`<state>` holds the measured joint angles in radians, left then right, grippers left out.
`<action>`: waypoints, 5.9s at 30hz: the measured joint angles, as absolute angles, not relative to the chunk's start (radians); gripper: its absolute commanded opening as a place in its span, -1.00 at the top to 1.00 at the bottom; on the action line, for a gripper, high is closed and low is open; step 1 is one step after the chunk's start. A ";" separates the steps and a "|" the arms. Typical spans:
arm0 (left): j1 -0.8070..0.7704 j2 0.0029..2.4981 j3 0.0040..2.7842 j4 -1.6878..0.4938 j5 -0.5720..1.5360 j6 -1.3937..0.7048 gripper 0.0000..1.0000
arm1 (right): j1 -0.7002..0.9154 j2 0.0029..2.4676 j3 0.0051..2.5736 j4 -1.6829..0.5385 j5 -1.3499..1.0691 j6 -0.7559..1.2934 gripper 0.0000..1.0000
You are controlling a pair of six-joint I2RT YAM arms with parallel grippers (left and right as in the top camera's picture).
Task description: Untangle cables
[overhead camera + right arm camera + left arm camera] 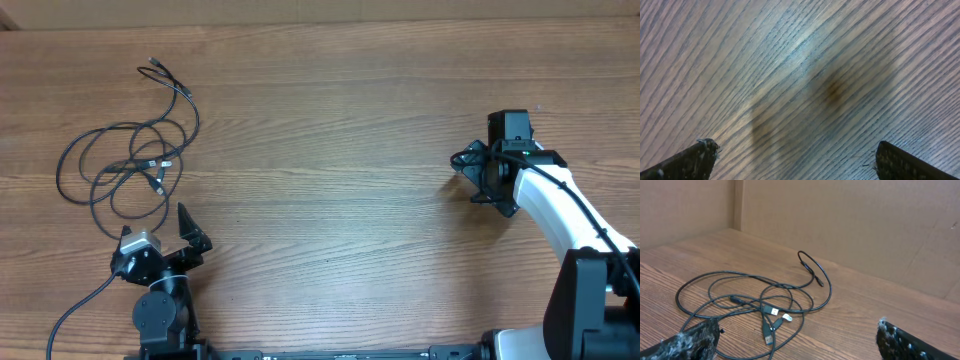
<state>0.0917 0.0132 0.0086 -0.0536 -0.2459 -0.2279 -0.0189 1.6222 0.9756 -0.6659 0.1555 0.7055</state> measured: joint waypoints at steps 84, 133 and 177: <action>0.092 0.013 0.009 -0.054 -0.246 -0.228 -0.99 | -0.019 0.685 0.975 -0.667 0.156 0.706 -1.00; 0.092 0.013 0.009 -0.054 -0.245 -0.228 -0.99 | -0.019 0.280 0.832 -1.250 0.156 0.706 -1.00; 0.092 0.013 0.009 -0.054 -0.242 -0.228 -0.99 | -0.019 0.012 0.229 -0.226 0.157 0.706 -1.00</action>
